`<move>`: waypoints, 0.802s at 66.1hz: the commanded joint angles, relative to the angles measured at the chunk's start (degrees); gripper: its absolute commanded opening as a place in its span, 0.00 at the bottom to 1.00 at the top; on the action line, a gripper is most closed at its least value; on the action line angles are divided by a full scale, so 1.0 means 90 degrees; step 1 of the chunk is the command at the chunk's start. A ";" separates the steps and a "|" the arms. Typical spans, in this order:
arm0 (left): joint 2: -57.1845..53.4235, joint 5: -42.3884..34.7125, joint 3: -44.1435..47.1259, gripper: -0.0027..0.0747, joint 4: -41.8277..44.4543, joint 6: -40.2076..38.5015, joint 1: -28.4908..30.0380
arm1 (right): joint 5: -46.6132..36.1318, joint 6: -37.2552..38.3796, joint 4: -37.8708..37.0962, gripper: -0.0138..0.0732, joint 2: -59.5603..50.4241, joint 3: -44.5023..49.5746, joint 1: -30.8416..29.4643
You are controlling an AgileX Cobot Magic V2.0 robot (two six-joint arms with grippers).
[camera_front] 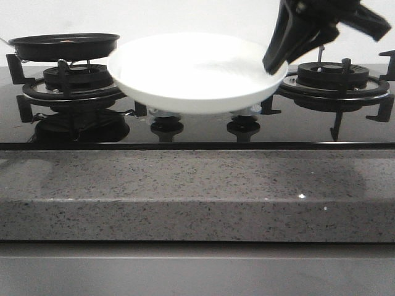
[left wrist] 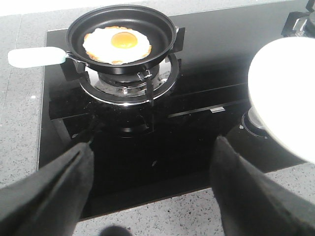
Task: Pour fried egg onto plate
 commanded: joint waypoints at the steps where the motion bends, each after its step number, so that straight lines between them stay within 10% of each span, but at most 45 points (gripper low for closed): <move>1: 0.0011 -0.0421 -0.0177 0.68 -0.0038 -0.0005 -0.0058 | -0.0598 0.0006 0.0183 0.08 -0.0197 -0.0120 -0.0002; 53: 0.0011 -0.0421 -0.0177 0.68 -0.0038 -0.0005 -0.0058 | -0.0307 -0.0002 -0.0097 0.08 0.0031 -0.0120 -0.0002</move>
